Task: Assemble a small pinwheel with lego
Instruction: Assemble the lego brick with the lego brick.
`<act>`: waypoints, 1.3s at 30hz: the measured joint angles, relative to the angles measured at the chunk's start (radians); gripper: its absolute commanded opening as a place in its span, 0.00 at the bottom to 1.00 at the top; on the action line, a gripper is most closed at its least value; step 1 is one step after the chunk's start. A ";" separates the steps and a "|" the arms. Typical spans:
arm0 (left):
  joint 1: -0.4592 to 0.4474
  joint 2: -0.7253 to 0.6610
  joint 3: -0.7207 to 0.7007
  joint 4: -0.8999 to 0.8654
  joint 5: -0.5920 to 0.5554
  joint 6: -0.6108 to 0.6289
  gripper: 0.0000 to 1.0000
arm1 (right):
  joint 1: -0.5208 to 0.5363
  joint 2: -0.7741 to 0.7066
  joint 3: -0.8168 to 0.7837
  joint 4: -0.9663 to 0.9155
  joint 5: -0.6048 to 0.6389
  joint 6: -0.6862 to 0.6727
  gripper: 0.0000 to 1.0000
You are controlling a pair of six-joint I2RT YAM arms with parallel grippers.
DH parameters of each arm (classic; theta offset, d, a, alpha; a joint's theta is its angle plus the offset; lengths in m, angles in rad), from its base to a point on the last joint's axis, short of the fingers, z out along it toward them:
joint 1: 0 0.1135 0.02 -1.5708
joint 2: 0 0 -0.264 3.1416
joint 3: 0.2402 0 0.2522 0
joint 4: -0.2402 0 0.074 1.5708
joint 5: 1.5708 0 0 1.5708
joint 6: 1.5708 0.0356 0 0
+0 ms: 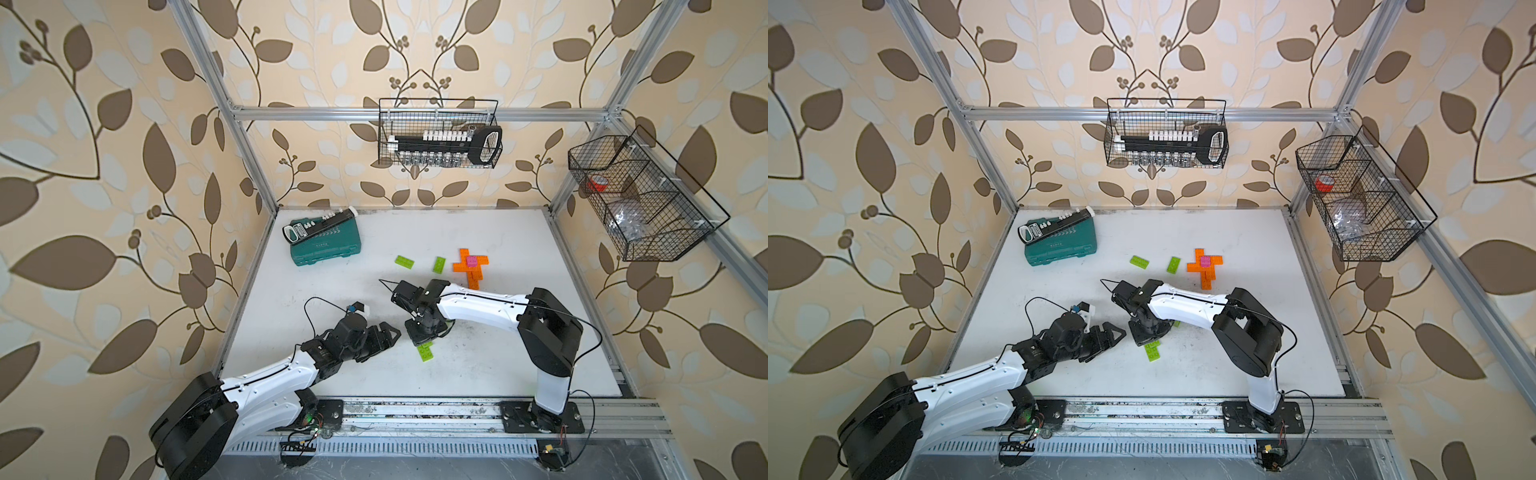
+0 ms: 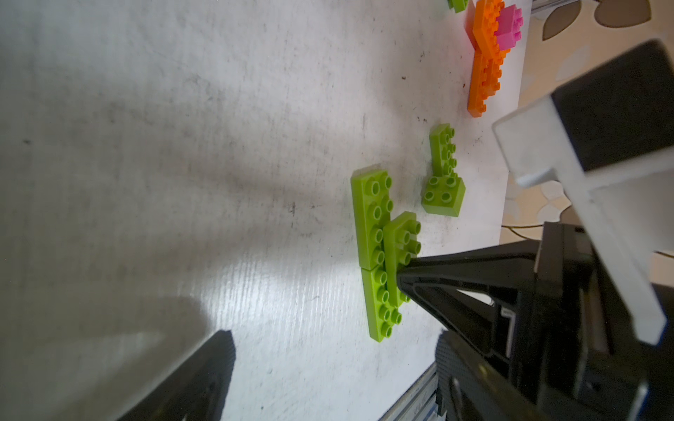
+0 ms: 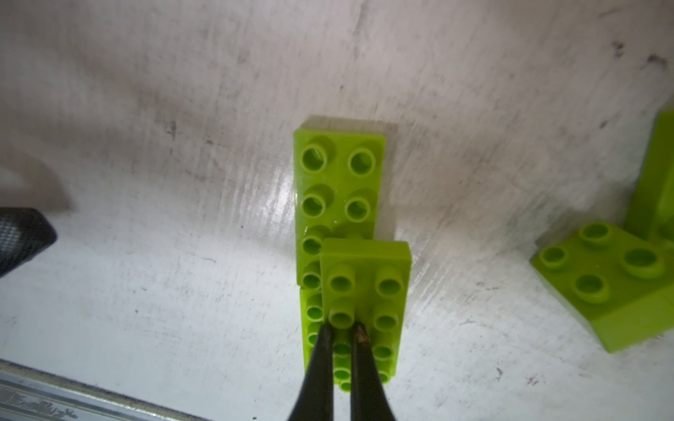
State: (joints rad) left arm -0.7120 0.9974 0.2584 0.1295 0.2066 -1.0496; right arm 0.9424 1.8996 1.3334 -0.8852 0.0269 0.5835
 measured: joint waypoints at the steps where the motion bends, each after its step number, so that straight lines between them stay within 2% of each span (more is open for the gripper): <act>1: 0.000 0.000 0.000 0.000 0.000 0.000 0.88 | 0.000 0.000 -0.001 0.002 0.000 0.000 0.02; 15: 0.000 0.020 0.031 -0.031 0.000 0.029 0.88 | -0.001 0.003 -0.006 0.011 -0.002 0.001 0.02; 25: 0.000 0.051 0.053 -0.055 0.000 0.042 0.88 | -0.011 -0.017 -0.034 0.038 -0.008 0.064 0.00; 39: 0.000 0.084 0.120 -0.126 -0.006 0.109 0.89 | -0.013 -0.020 -0.048 0.036 0.019 0.066 0.00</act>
State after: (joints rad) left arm -0.7120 1.0817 0.3786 0.0032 0.2008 -0.9405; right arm 0.9291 1.8793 1.2858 -0.8494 0.0460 0.6495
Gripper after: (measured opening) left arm 0.887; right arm 0.049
